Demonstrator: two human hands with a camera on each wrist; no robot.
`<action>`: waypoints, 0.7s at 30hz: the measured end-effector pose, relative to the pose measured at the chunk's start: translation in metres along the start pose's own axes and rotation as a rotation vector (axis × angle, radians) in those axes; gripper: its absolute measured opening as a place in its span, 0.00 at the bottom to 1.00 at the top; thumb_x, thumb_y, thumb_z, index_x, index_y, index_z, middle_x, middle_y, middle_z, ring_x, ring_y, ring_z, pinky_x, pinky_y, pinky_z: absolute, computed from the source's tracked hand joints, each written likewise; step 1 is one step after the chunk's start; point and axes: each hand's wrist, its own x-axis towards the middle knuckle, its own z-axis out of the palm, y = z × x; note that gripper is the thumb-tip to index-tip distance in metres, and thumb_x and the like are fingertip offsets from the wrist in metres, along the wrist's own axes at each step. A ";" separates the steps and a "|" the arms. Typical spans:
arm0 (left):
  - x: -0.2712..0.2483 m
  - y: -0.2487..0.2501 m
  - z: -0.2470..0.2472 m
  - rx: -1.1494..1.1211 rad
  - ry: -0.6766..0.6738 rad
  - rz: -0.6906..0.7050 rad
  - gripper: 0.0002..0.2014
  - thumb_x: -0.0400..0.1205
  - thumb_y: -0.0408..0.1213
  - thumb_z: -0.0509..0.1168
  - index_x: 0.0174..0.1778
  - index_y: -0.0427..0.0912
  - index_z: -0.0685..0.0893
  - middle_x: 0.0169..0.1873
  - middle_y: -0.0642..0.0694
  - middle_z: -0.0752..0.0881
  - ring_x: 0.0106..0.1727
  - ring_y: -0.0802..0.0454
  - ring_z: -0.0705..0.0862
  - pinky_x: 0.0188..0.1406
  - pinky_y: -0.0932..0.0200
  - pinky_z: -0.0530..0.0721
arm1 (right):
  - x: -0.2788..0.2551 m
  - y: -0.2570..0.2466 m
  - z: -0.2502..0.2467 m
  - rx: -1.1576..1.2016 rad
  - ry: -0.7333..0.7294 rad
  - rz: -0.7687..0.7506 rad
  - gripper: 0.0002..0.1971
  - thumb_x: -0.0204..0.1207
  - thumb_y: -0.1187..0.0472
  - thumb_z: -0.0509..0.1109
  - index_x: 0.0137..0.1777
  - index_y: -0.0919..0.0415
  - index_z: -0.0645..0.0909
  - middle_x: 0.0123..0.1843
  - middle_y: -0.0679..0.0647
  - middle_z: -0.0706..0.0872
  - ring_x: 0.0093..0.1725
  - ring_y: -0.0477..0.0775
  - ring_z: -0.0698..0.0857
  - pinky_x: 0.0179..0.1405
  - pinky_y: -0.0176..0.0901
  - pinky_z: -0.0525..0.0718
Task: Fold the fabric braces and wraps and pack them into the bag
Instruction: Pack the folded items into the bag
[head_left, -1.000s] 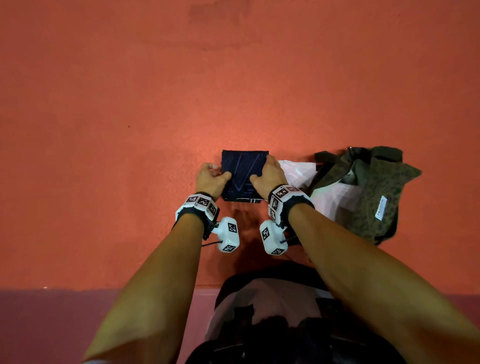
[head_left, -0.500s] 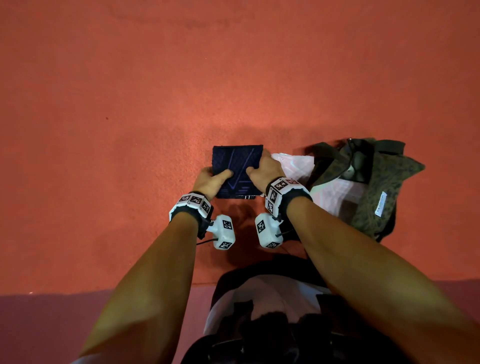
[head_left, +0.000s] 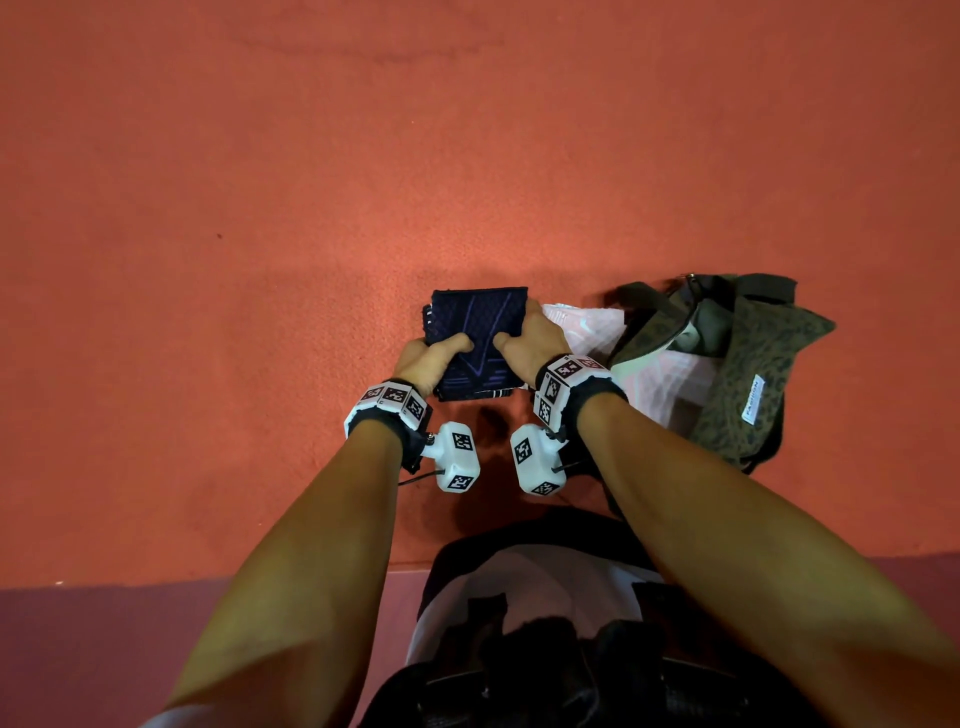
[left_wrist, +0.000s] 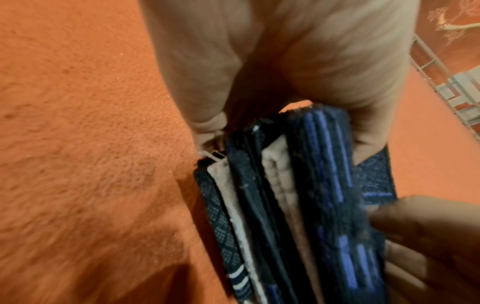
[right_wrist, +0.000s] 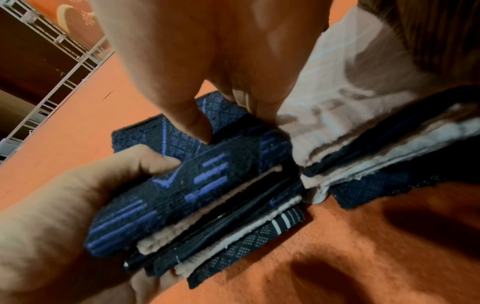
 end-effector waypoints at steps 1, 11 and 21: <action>-0.001 0.001 0.000 0.002 0.001 0.005 0.22 0.62 0.48 0.76 0.47 0.38 0.89 0.40 0.42 0.93 0.45 0.41 0.92 0.50 0.49 0.90 | -0.002 0.001 0.000 0.012 0.003 -0.006 0.24 0.79 0.59 0.68 0.74 0.58 0.69 0.63 0.58 0.85 0.60 0.60 0.86 0.65 0.51 0.83; -0.014 0.008 -0.021 -0.167 0.055 0.040 0.41 0.55 0.51 0.83 0.62 0.34 0.83 0.49 0.37 0.92 0.46 0.41 0.93 0.43 0.50 0.89 | -0.016 0.004 -0.003 0.333 0.052 -0.031 0.29 0.74 0.44 0.76 0.72 0.53 0.77 0.60 0.45 0.86 0.57 0.49 0.86 0.66 0.46 0.83; -0.044 0.024 -0.016 -0.258 -0.053 0.181 0.33 0.59 0.46 0.80 0.58 0.31 0.88 0.48 0.35 0.92 0.47 0.38 0.91 0.53 0.47 0.88 | -0.032 0.003 -0.019 0.631 -0.066 -0.028 0.36 0.62 0.34 0.79 0.67 0.52 0.83 0.58 0.50 0.92 0.54 0.51 0.92 0.62 0.51 0.87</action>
